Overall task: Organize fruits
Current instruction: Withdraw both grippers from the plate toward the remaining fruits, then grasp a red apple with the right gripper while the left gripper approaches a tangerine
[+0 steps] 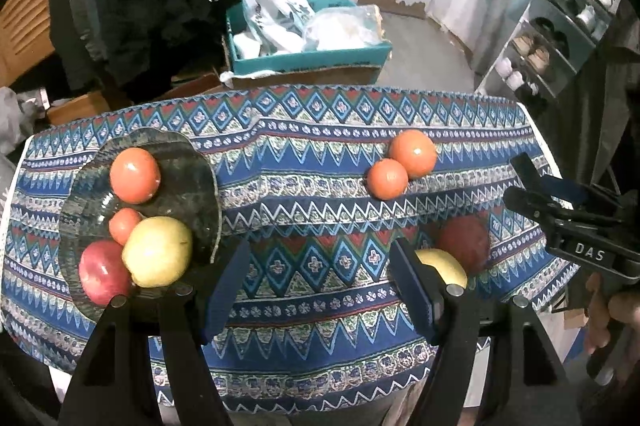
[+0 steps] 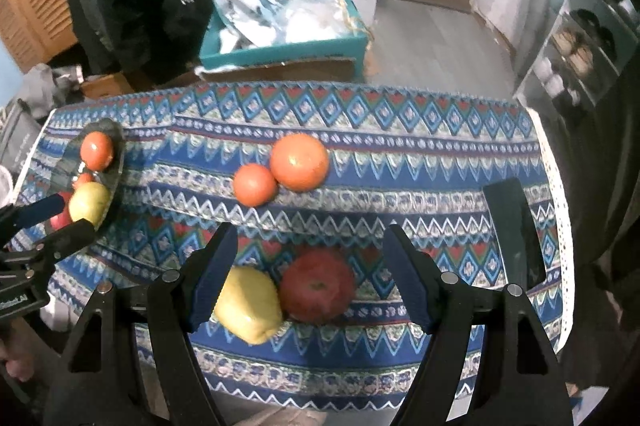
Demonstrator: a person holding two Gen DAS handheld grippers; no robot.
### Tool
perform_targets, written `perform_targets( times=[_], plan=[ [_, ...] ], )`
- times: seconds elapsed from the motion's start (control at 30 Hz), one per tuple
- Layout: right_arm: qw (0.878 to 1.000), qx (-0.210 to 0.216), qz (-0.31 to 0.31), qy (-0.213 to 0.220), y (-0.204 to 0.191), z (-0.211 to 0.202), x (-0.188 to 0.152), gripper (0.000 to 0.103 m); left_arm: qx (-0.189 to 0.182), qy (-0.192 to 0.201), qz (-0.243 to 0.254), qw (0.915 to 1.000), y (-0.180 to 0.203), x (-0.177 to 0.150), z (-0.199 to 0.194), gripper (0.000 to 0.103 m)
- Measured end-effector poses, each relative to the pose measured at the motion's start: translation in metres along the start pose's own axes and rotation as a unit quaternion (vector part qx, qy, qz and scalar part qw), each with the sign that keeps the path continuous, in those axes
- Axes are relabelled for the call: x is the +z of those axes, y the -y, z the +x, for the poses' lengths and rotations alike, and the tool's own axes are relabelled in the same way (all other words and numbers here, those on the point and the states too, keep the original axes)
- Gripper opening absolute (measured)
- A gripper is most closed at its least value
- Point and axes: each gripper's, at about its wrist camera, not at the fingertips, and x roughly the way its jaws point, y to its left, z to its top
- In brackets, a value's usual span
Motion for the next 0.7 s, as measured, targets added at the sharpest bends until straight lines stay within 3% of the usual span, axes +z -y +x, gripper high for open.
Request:
perform_targets(
  times=[0.33,0.7],
  plan=[
    [0.998,-0.004,0.019,-0.057,0.013,0.042,-0.021,0.075,-0.002,-0.028,-0.003,0.9996,0.007,-0.004,0.026,0.074],
    [0.993,0.023,0.062,-0.103,0.021,0.083,-0.035,0.075,0.01,-0.051,-0.002,0.9986,0.012,-0.007,0.052,0.074]
  ],
)
